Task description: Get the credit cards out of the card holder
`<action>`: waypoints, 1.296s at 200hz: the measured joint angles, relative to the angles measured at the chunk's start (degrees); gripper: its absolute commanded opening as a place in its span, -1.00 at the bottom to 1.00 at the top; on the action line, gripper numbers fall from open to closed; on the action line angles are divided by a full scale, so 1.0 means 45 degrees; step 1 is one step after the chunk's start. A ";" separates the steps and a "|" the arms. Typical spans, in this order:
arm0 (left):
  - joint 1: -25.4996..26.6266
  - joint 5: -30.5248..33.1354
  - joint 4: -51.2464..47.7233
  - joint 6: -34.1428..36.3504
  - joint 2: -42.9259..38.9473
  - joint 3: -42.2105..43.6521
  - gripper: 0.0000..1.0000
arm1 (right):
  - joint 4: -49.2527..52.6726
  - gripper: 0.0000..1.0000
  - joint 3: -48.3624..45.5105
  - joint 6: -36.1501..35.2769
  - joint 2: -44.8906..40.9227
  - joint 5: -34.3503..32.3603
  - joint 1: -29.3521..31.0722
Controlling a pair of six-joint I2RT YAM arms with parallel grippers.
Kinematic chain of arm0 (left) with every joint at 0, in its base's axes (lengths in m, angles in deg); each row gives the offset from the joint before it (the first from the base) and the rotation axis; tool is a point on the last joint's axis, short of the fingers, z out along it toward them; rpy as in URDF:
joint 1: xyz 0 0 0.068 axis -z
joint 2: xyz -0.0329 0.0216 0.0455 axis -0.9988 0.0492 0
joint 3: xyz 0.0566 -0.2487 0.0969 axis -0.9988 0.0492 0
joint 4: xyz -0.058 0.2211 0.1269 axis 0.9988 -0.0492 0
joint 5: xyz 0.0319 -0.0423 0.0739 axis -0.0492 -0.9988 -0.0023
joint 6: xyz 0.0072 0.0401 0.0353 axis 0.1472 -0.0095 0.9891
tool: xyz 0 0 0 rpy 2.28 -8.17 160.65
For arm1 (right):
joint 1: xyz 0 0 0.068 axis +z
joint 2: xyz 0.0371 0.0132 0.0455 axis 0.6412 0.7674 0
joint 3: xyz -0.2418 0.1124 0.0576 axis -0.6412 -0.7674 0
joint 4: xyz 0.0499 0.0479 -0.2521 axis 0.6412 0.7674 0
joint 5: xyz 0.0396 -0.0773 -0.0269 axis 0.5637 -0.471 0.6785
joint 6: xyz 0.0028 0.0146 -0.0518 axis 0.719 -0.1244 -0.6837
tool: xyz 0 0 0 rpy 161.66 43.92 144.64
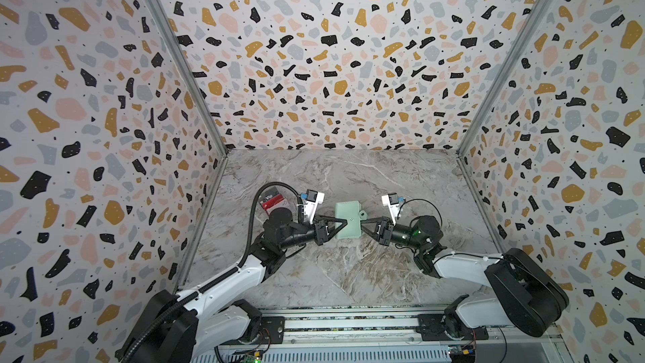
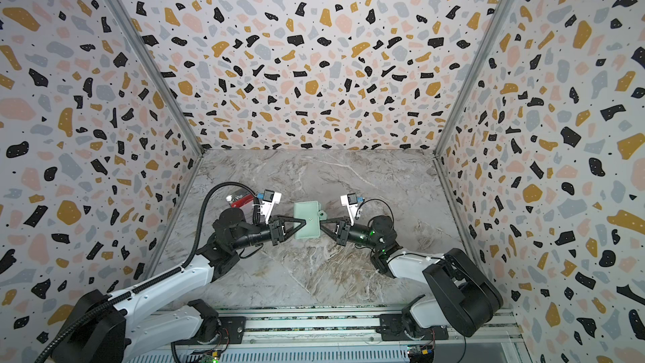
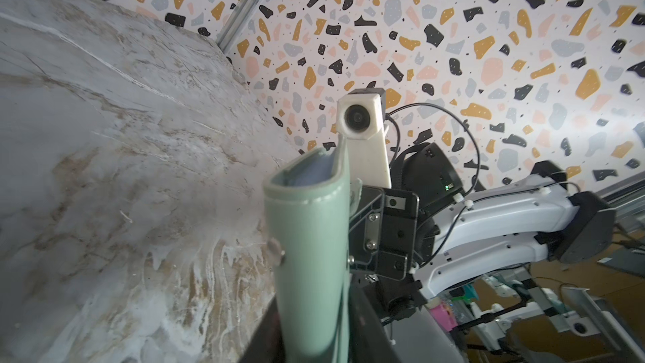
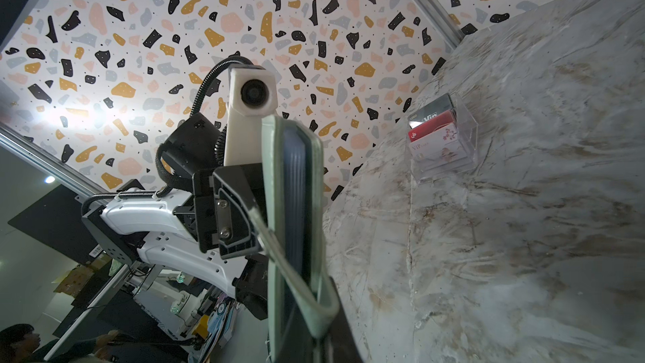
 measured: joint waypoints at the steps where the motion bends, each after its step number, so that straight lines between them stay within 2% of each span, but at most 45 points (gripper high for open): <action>1: 0.0000 0.0019 -0.0034 0.0010 -0.0005 -0.0010 -0.13 | 0.0005 -1.00 0.0000 -0.0005 -0.0010 0.0000 0.0000; 55: 0.0000 0.1559 -0.2424 0.1224 -0.0772 -0.0612 0.12 | 0.0733 -1.00 0.0000 -0.0355 -0.0466 -0.0058 -0.0073; 93: 0.0121 0.3041 -0.4396 0.2220 -0.1394 -0.1209 0.14 | 0.1904 -1.00 0.0005 -0.0772 -0.0491 -0.0301 -0.0185; 137: 0.0933 0.4517 -0.6343 0.3075 -0.1491 -0.2089 0.17 | 0.3279 -1.00 0.0359 -0.1229 -0.0491 -0.0763 -0.0316; 259: 0.3011 0.7033 -0.7524 0.3050 0.0860 -0.3891 0.23 | 0.5867 -1.00 0.0646 -0.2171 -0.0928 -0.2239 -0.0321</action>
